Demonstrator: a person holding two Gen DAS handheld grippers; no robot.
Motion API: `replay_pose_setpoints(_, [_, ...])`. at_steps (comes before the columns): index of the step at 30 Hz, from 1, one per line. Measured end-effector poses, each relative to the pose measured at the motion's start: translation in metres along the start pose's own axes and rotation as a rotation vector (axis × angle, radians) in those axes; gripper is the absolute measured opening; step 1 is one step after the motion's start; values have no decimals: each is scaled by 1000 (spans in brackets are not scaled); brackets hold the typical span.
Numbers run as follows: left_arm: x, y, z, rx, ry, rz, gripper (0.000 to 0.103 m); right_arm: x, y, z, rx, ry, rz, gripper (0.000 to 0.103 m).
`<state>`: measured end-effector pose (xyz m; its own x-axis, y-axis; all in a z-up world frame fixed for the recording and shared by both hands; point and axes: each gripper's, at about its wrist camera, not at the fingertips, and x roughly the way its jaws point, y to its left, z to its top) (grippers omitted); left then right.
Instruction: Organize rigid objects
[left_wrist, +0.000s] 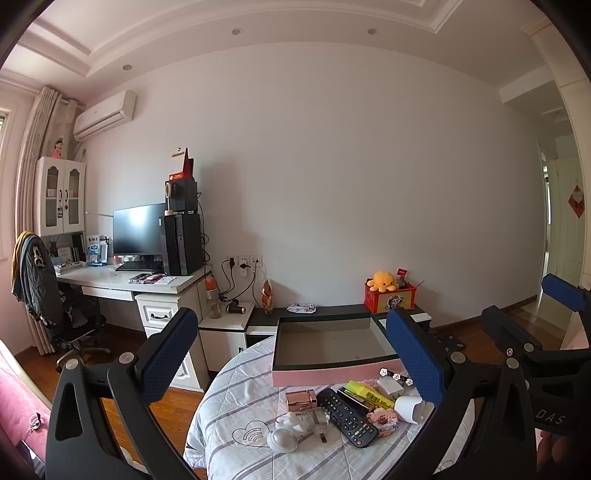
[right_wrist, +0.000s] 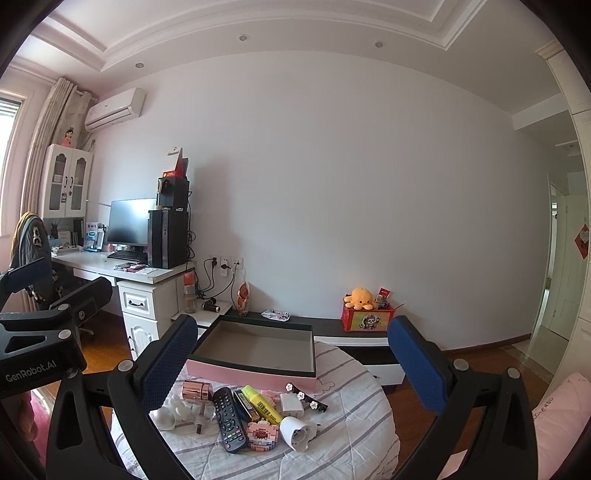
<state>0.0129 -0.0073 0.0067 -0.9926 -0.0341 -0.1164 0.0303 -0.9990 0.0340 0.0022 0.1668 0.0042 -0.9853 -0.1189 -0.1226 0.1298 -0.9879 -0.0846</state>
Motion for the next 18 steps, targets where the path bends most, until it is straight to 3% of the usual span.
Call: replay_pose_setpoints(18, [-9, -1, 3, 4, -13, 3, 103, -5, 1, 0, 0, -6, 3, 103])
